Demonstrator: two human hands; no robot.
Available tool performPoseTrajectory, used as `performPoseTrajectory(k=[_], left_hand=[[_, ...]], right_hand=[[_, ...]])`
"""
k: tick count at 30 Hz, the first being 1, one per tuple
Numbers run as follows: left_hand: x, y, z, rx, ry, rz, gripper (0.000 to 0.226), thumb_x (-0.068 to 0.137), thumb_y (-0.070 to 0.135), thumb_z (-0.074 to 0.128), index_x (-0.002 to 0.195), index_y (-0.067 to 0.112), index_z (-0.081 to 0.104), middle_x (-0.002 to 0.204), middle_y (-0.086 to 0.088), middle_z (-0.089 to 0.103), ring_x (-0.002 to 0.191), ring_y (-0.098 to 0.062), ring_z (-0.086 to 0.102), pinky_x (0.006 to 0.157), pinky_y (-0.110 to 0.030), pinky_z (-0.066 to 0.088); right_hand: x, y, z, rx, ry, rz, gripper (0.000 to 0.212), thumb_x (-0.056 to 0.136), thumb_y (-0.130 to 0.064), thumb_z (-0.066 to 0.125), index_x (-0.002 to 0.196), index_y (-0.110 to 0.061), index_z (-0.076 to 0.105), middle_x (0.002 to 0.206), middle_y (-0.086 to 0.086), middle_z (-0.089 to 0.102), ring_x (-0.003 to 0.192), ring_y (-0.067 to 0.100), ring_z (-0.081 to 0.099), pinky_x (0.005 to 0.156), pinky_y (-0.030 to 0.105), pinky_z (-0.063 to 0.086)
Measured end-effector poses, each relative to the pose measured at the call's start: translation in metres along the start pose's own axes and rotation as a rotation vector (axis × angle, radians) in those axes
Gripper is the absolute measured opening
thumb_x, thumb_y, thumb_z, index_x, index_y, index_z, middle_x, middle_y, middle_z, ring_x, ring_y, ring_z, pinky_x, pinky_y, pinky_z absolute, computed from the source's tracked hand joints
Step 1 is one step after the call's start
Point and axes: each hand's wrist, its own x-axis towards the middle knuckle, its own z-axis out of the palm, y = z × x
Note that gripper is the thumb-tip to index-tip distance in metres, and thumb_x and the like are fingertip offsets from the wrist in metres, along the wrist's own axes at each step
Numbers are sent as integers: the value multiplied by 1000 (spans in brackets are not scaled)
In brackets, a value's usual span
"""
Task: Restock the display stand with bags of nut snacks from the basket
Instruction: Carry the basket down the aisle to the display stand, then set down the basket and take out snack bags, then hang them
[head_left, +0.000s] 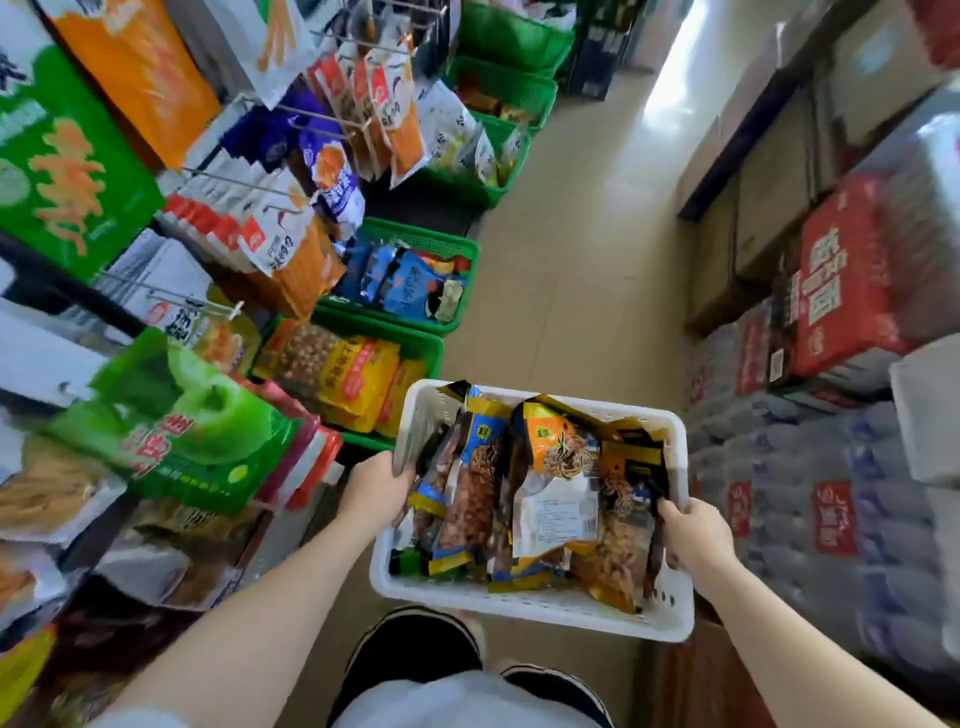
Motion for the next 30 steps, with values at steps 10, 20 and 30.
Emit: performPoseTrajectory(k=[10, 20, 30], left_hand=[[251, 99, 71, 188, -80, -1, 26, 91, 26, 47, 79, 3, 52, 70, -9, 54, 69, -29, 53, 59, -35, 42], [495, 31, 255, 313, -91, -73, 23, 91, 22, 47, 73, 7, 45, 75, -14, 54, 74, -28, 47, 61, -32, 31], [588, -15, 329, 210, -94, -72, 14, 94, 20, 41, 90, 9, 49, 87, -13, 56, 76, -26, 50, 64, -32, 34]], right_hand=[[216, -60, 49, 38, 101, 151, 26, 93, -30, 44, 75, -12, 50, 74, 13, 57, 66, 30, 55, 58, 36, 42], [485, -19, 205, -132, -5, 69, 25, 98, -23, 35, 91, -3, 49, 87, 12, 53, 73, 26, 47, 51, 30, 29], [584, 18, 298, -204, 7, 42, 29, 100, -26, 27, 93, -2, 41, 90, 17, 51, 77, 32, 50, 63, 36, 39]])
